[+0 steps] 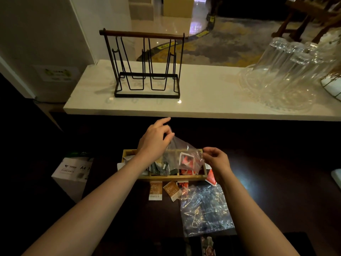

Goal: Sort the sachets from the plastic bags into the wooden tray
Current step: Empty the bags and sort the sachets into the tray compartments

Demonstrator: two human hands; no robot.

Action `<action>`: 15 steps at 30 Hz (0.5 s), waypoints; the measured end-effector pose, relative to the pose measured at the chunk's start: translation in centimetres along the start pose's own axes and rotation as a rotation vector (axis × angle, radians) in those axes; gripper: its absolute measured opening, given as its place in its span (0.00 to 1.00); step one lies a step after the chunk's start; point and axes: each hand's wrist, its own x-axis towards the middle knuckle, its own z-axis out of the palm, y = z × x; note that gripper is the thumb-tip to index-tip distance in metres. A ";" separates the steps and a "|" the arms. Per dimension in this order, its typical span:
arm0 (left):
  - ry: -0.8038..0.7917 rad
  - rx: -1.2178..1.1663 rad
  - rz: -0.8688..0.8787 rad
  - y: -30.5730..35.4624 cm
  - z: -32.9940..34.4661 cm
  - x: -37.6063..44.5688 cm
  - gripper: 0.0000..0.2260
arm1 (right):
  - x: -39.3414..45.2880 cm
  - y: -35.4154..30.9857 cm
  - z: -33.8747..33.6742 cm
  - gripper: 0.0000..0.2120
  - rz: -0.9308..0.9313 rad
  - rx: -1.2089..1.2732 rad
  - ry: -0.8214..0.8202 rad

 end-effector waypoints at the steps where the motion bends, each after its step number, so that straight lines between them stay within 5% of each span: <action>1: 0.003 -0.018 -0.005 0.0 -0.1 -0.1 0.10 | -0.1 -0.1 0.0 0.08 -0.010 0.013 -0.002; 8: -0.015 -0.072 0.046 1.6 -0.7 -0.4 0.10 | -0.6 -0.1 0.2 0.08 -0.008 0.002 -0.014; 15: -0.049 -0.224 0.155 4.9 -1.4 -1.0 0.10 | -0.1 1.2 -0.2 0.07 0.310 0.473 -0.029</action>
